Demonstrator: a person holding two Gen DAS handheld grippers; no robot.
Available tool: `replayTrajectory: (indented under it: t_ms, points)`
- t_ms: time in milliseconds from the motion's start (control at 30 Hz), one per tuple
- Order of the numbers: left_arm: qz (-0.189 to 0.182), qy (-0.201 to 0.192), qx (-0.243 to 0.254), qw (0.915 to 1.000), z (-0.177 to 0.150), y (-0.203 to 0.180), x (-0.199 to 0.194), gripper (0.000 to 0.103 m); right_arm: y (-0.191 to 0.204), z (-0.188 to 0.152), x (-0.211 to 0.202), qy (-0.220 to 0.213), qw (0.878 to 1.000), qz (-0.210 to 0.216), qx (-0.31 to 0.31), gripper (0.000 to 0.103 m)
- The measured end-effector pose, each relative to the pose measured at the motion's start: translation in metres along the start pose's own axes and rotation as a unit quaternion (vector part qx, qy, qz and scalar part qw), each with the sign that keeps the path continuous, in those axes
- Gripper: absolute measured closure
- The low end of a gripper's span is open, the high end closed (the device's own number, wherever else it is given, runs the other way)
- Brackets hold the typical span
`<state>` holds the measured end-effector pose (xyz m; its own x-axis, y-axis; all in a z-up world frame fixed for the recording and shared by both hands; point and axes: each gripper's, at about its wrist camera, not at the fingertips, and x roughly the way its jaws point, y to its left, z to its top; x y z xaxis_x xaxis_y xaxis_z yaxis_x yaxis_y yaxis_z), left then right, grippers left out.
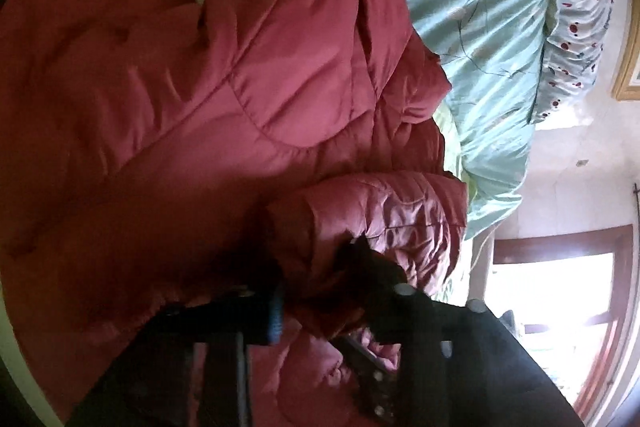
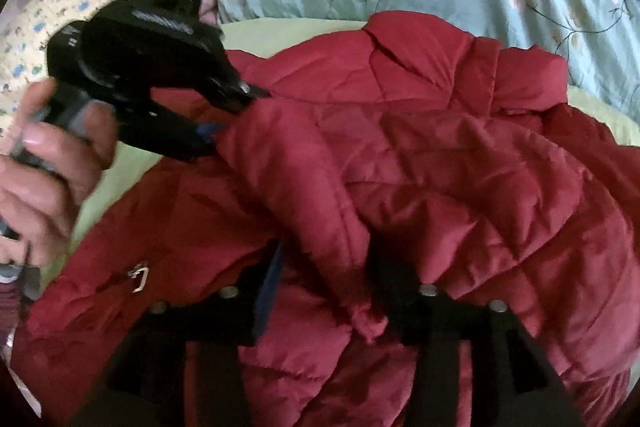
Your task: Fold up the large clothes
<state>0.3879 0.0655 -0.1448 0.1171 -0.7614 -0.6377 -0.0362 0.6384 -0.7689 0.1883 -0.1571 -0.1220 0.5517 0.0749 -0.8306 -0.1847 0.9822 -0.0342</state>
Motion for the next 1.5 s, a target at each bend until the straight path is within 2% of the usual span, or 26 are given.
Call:
replayTrajectory:
  t_ms: [100,167,200,300,400,500,533,633,700,800,900,967,1100,1200,1300,1367,1400,1433,1500]
  points:
    - [0.014,-0.015,0.027,0.9994,-0.005,-0.005,-0.009,0.083,-0.001,-0.003,-0.010,-0.001,1.000,0.010,0.009,0.053]
    - [0.051,-0.032,0.071,0.9956,-0.012,-0.017,-0.020,0.085,-0.006,-0.005,-0.019,-0.004,1.000,0.018,0.024,0.052]
    - [0.073,-0.043,0.095,0.9919,-0.014,-0.023,-0.025,0.085,-0.012,-0.005,-0.025,-0.009,0.999,0.021,0.035,0.052]
    - [0.142,-0.077,0.162,0.9735,-0.018,-0.036,-0.042,0.085,-0.037,-0.004,-0.045,-0.034,0.996,0.003,0.078,0.050]
    - [0.180,-0.086,0.195,0.9602,-0.018,-0.036,-0.045,0.085,-0.071,0.002,-0.057,-0.053,0.990,-0.045,0.122,0.049]
    - [0.207,-0.105,0.235,0.9441,-0.020,-0.036,-0.039,0.084,-0.103,0.004,-0.057,-0.051,0.982,-0.092,0.159,0.048]
    - [0.213,-0.109,0.240,0.9409,-0.021,-0.038,-0.032,0.084,-0.113,0.004,-0.051,-0.039,0.979,-0.098,0.173,0.048]
    - [0.206,-0.122,0.218,0.9462,-0.024,-0.037,-0.028,0.073,-0.129,-0.001,-0.032,-0.011,0.974,-0.089,0.207,0.048]
    - [0.204,-0.150,0.206,0.9452,-0.036,-0.047,-0.049,0.065,-0.132,-0.004,-0.023,-0.002,0.973,-0.089,0.213,0.048]
    - [0.213,-0.192,0.213,0.9341,-0.055,-0.060,-0.072,0.065,-0.132,-0.004,-0.016,0.000,0.971,-0.100,0.216,0.048]
    - [0.164,-0.193,0.241,0.9369,-0.082,-0.080,-0.083,0.065,-0.133,-0.001,-0.010,0.002,0.969,-0.106,0.221,0.047]
    - [0.156,-0.176,0.256,0.9377,-0.090,-0.092,-0.069,0.065,-0.138,-0.001,-0.006,0.003,0.969,-0.110,0.223,0.047]
    - [0.217,-0.143,0.259,0.9302,-0.084,-0.089,-0.014,0.065,-0.143,-0.005,-0.013,-0.001,0.966,-0.116,0.232,0.048]
    - [0.283,-0.122,0.254,0.9171,-0.071,-0.074,0.026,0.065,-0.148,-0.006,-0.018,-0.003,0.965,-0.102,0.243,0.047]
    - [0.290,-0.121,0.256,0.9142,-0.068,-0.070,0.041,0.065,-0.143,-0.002,-0.036,-0.018,0.966,-0.096,0.241,0.047]
    - [0.292,-0.122,0.257,0.9131,-0.066,-0.070,0.048,0.065,-0.136,0.004,-0.049,-0.040,0.968,-0.104,0.224,0.043]
    - [0.295,-0.119,0.257,0.9128,-0.065,-0.069,0.050,0.065,-0.134,0.006,-0.053,-0.048,0.969,-0.109,0.214,0.036]
    - [0.295,-0.118,0.257,0.9126,-0.065,-0.070,0.053,0.065,-0.133,0.010,-0.053,-0.048,0.971,-0.117,0.203,0.030]
    - [0.289,-0.116,0.255,0.9154,-0.066,-0.072,0.050,0.065,-0.137,0.012,-0.043,-0.030,0.970,-0.139,0.195,0.030]
